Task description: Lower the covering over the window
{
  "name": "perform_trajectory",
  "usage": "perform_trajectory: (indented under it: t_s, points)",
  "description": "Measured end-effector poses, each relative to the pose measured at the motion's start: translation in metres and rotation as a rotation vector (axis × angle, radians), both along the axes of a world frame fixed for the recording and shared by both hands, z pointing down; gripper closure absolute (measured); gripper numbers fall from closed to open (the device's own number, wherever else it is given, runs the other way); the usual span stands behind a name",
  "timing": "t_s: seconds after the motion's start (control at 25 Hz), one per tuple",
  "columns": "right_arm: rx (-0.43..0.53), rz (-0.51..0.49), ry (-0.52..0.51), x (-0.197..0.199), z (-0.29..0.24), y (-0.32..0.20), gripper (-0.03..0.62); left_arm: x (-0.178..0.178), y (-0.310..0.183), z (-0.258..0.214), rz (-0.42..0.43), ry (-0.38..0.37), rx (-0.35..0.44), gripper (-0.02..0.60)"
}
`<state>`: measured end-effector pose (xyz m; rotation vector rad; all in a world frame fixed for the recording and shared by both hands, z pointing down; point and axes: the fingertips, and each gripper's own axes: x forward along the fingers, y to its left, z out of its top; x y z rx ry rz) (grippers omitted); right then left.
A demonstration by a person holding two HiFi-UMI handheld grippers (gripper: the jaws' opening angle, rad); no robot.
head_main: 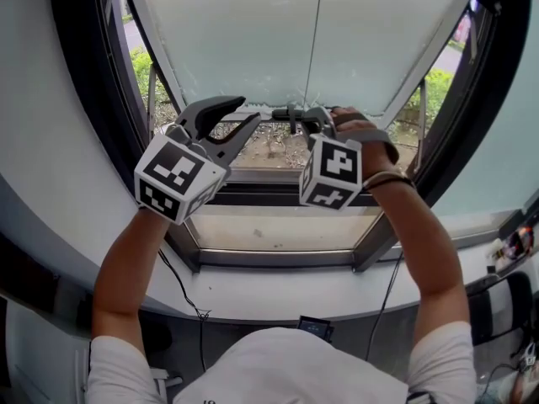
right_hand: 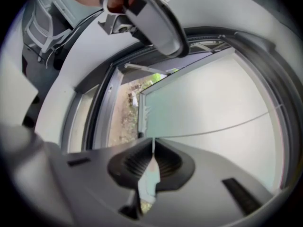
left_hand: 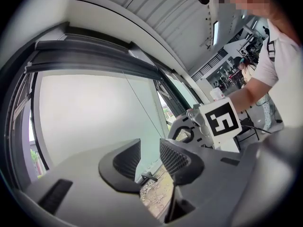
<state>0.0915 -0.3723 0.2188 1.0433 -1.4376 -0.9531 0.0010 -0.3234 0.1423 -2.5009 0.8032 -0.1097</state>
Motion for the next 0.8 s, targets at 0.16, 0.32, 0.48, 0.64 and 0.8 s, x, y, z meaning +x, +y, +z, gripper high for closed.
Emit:
perform_trajectory:
  t_s: [0.16,0.32,0.48,0.64,0.8]
  points:
    - [-0.049,0.000,-0.005,0.001,0.023,0.003,0.566,0.001,0.002,-0.001,-0.002,-0.015,0.017,0.460]
    - [-0.068,-0.005,0.011,-0.001,0.035,0.006,0.566,-0.001,0.003,-0.004,-0.014,-0.020,0.025,0.457]
    - [-0.066,-0.003,0.015,-0.001,0.039,0.010,0.566,-0.003,0.003,-0.011,-0.019,-0.020,0.049,0.453]
    - [-0.072,0.001,0.022,0.000,0.045,0.014,0.566,-0.005,0.004,-0.017,-0.029,-0.023,0.064,0.449]
    - [-0.109,0.004,0.045,0.000,0.065,0.019,0.566,-0.007,0.004,-0.022,-0.046,-0.047,0.088,0.443]
